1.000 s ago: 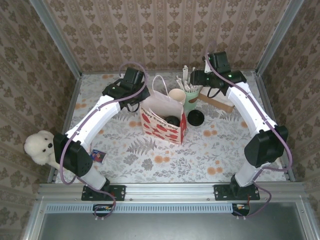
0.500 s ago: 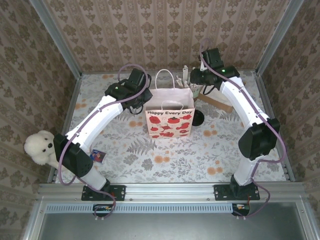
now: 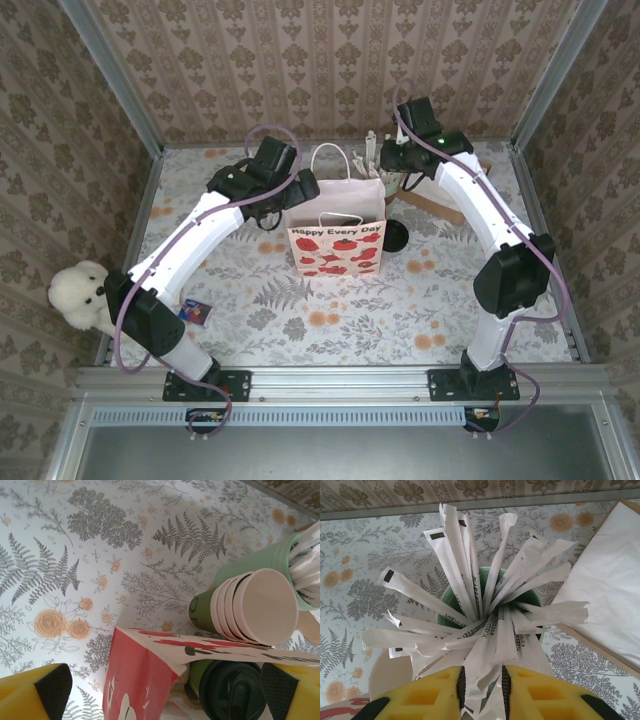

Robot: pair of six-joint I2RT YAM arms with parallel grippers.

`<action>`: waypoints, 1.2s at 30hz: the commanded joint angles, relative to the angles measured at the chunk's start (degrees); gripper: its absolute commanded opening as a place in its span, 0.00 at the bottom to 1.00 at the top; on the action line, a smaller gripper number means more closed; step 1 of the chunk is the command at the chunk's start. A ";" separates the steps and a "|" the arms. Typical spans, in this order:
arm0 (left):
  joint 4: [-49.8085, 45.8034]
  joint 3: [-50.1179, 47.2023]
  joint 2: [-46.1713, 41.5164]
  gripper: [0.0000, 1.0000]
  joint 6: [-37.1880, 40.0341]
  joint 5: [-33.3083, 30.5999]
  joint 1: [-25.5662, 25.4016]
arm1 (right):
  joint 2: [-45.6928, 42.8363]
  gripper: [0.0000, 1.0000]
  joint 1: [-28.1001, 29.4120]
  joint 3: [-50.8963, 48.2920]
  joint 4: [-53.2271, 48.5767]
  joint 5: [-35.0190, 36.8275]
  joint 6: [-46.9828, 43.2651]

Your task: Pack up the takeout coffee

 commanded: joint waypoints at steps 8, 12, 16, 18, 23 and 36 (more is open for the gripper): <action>6.18 -6.16 -8.29 1.00 7.05 4.49 4.36 | 2.07 0.12 0.99 3.08 -2.25 4.97 -0.55; 7.96 -7.75 -9.56 1.00 8.69 6.54 5.71 | 0.89 0.04 1.76 3.13 -2.18 8.30 -1.73; 10.14 -8.89 -10.35 1.00 10.18 9.82 7.14 | -2.02 0.00 2.45 3.01 -1.72 9.33 -3.48; 11.32 -9.53 -10.76 1.00 10.81 11.90 8.19 | -3.64 0.00 2.58 3.03 -1.64 9.48 -4.57; 14.24 -10.93 -11.94 1.00 12.67 16.67 10.40 | -6.17 0.00 2.64 1.84 -1.27 8.97 -7.80; 26.55 -15.89 -15.96 1.00 21.87 29.19 14.59 | -15.67 0.00 2.71 -1.17 5.76 4.09 -17.07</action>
